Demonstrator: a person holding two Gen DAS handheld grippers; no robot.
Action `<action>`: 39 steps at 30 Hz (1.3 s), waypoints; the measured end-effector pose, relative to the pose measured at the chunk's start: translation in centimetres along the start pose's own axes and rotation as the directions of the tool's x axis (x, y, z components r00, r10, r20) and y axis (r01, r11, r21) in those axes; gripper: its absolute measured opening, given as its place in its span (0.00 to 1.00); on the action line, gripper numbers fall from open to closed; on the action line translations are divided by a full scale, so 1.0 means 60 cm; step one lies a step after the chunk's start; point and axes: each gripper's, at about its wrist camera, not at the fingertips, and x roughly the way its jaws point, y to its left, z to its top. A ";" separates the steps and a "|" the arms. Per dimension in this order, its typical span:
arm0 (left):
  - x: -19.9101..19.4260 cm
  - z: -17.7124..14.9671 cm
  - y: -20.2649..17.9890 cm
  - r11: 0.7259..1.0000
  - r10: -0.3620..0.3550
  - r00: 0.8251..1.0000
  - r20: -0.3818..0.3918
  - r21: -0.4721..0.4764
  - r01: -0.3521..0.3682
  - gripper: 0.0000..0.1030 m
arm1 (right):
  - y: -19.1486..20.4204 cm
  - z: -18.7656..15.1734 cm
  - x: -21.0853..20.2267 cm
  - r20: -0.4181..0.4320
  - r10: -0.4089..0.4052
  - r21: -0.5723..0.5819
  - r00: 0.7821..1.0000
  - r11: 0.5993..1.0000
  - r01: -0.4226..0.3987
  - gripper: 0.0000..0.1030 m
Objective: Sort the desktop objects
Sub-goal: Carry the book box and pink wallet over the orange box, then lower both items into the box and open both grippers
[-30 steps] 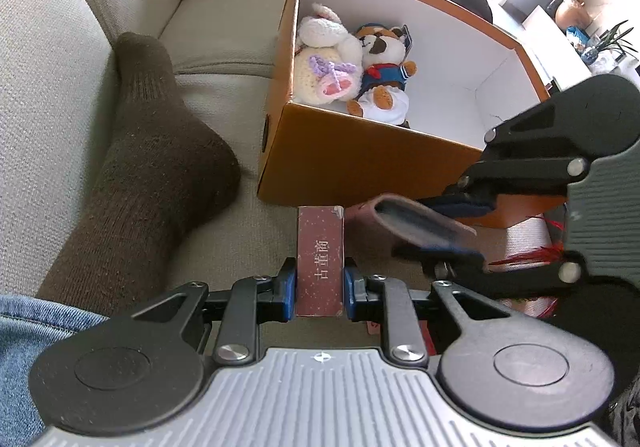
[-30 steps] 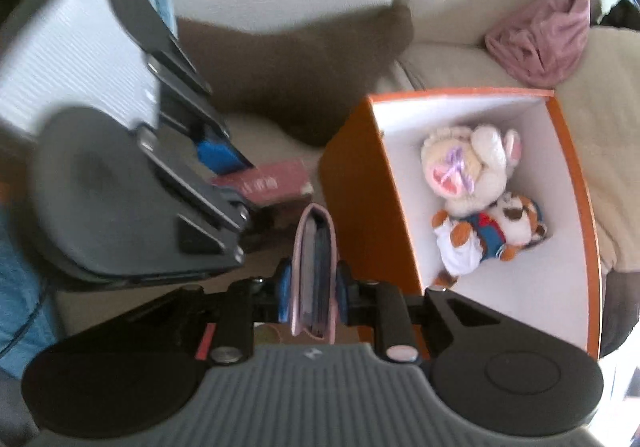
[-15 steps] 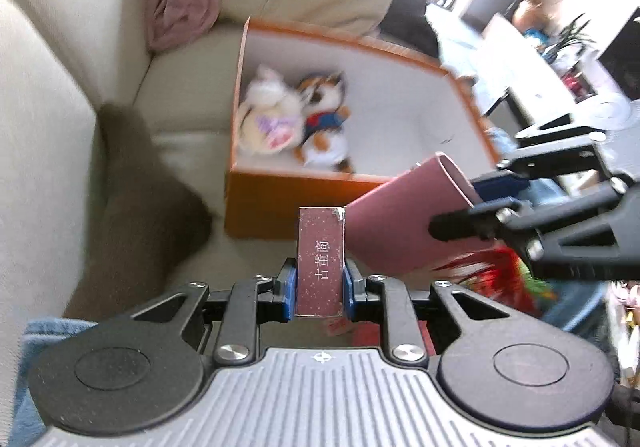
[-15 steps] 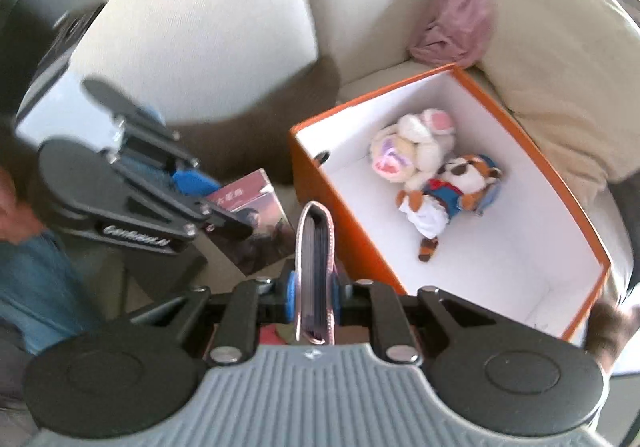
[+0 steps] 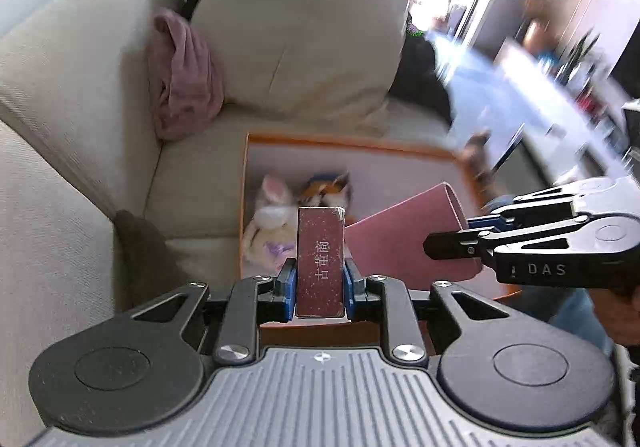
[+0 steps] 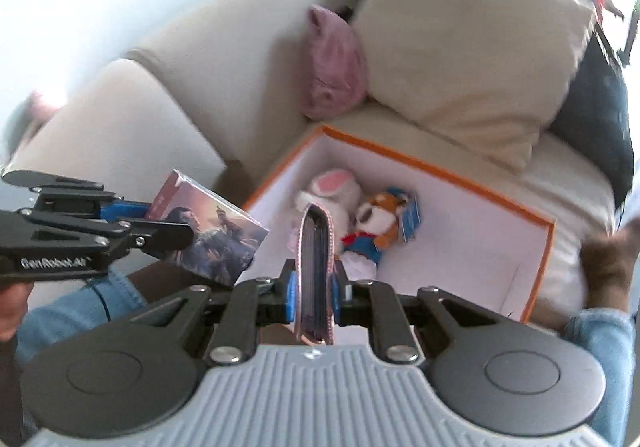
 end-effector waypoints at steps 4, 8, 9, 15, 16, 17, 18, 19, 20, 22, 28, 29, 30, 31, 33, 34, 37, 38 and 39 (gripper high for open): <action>0.073 0.006 0.000 0.998 0.057 0.992 -0.113 0.038 -0.053 0.25 | -0.012 0.001 0.078 -0.069 0.032 0.073 0.997 0.997 -0.027 0.17; 0.120 0.001 0.000 0.990 0.117 0.977 -0.178 0.104 -0.100 0.25 | -0.022 0.005 0.129 -0.112 0.057 0.129 0.992 0.991 -0.043 0.17; 0.125 -0.003 -0.001 0.987 0.129 0.974 -0.187 0.115 -0.108 0.25 | -0.024 0.006 0.141 -0.125 0.058 0.145 0.990 0.989 -0.040 0.17; 0.157 -0.009 0.013 0.986 0.136 0.965 -0.226 0.130 -0.109 0.24 | -0.024 0.007 0.182 -0.179 0.093 0.210 0.979 0.976 -0.054 0.17; 0.162 -0.010 0.015 0.985 0.140 0.963 -0.229 0.134 -0.112 0.24 | -0.024 0.007 0.189 -0.191 0.090 0.222 0.977 0.974 -0.047 0.17; 0.165 -0.012 0.018 0.984 0.140 0.963 -0.231 0.138 -0.110 0.24 | -0.025 0.006 0.193 -0.195 0.092 0.232 0.977 0.972 -0.045 0.17; 0.166 -0.012 0.021 0.985 0.132 0.963 -0.233 0.141 -0.101 0.25 | -0.026 0.006 0.196 -0.191 0.097 0.241 0.977 0.969 -0.049 0.17; 0.163 -0.012 0.021 0.984 0.127 0.965 -0.231 0.151 -0.094 0.26 | -0.028 0.007 0.200 -0.191 0.108 0.254 0.976 0.965 -0.057 0.17; 0.159 -0.012 0.020 0.984 0.116 0.967 -0.227 0.160 -0.080 0.27 | -0.031 0.008 0.202 -0.192 0.123 0.272 0.974 0.960 -0.068 0.17; 0.146 -0.012 0.019 0.985 0.091 0.971 -0.222 0.164 -0.055 0.30 | -0.029 0.010 0.207 -0.202 0.135 0.283 0.970 0.956 -0.074 0.18; 0.074 -0.008 0.040 0.993 0.037 0.993 -0.113 0.113 -0.024 0.37 | -0.002 0.016 0.208 -0.196 0.144 0.280 0.970 0.956 -0.086 0.19; 0.060 -0.011 0.049 0.996 0.026 0.995 -0.093 0.091 -0.017 0.37 | 0.003 0.017 0.210 -0.200 0.143 0.282 0.969 0.956 -0.083 0.20; 0.050 -0.012 0.054 0.997 0.019 0.997 -0.078 0.078 -0.013 0.37 | 0.008 0.018 0.213 -0.203 0.144 0.285 0.969 0.955 -0.082 0.21; 0.041 -0.016 0.061 0.998 0.014 0.998 -0.068 0.066 -0.010 0.37 | 0.015 0.019 0.215 -0.203 0.149 0.287 0.968 0.954 -0.087 0.25; 0.028 -0.024 0.074 0.999 0.017 0.998 -0.058 0.031 -0.015 0.37 | 0.026 0.020 0.216 -0.194 0.172 0.292 0.966 0.950 -0.110 0.29; 0.024 -0.028 0.080 1.000 0.019 0.998 -0.057 0.019 -0.017 0.37 | 0.031 0.020 0.216 -0.191 0.188 0.296 0.963 0.947 -0.126 0.32; 0.018 -0.045 0.096 1.000 0.016 0.998 -0.053 -0.015 -0.017 0.37 | 0.042 0.021 0.206 -0.175 0.176 0.275 0.969 0.953 -0.124 0.35; 0.018 -0.050 0.101 1.000 0.009 0.999 -0.053 -0.029 -0.010 0.37 | 0.042 0.020 0.204 -0.168 0.178 0.275 0.970 0.953 -0.127 0.35; 0.018 -0.055 0.107 0.999 -0.001 0.999 -0.052 -0.041 -0.001 0.37 | 0.040 0.019 0.202 -0.163 0.184 0.285 0.969 0.949 -0.132 0.35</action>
